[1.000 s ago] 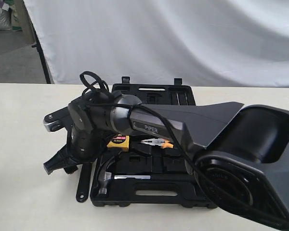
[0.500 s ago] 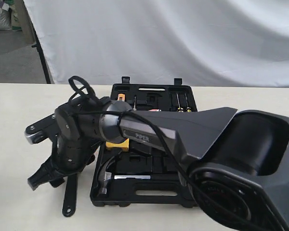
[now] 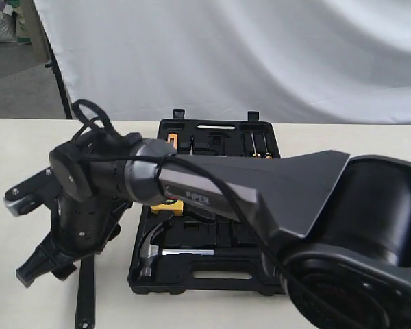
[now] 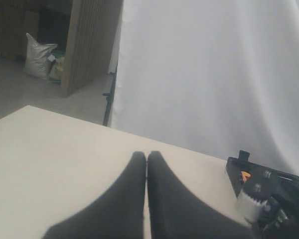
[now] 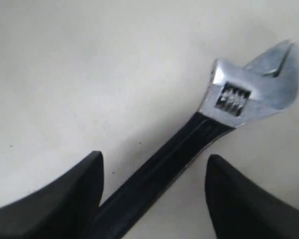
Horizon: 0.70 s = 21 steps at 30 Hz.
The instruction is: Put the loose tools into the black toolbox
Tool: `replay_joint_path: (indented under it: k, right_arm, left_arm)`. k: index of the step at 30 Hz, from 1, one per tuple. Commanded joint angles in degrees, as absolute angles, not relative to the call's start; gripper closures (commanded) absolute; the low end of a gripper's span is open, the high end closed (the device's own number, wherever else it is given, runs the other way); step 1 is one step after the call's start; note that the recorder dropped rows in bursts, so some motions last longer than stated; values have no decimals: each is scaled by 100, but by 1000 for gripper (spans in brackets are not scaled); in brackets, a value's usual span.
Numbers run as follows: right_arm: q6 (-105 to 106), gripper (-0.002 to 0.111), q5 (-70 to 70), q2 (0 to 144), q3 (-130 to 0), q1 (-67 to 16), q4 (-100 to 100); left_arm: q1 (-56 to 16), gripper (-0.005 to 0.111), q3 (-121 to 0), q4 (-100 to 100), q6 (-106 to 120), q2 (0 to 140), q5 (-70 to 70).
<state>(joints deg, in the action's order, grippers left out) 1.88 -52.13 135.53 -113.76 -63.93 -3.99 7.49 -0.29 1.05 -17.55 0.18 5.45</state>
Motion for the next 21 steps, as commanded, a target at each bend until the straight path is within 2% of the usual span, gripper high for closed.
replay_joint_path:
  k: [1, 9, 21]
  right_arm:
    - [134, 51, -5024, 13356, -11386, -6257, -355]
    - [-125, 51, -4334, 13905, -11386, -6208, -372]
    - [-355, 51, -4484, 14189, -11386, -6149, -162]
  left_arm:
    - [894, 106, -44, 130, -1782, 0, 503]
    - [894, 106, -44, 130, -1782, 0, 503]
    - [894, 106, -44, 130, -1782, 0, 503]
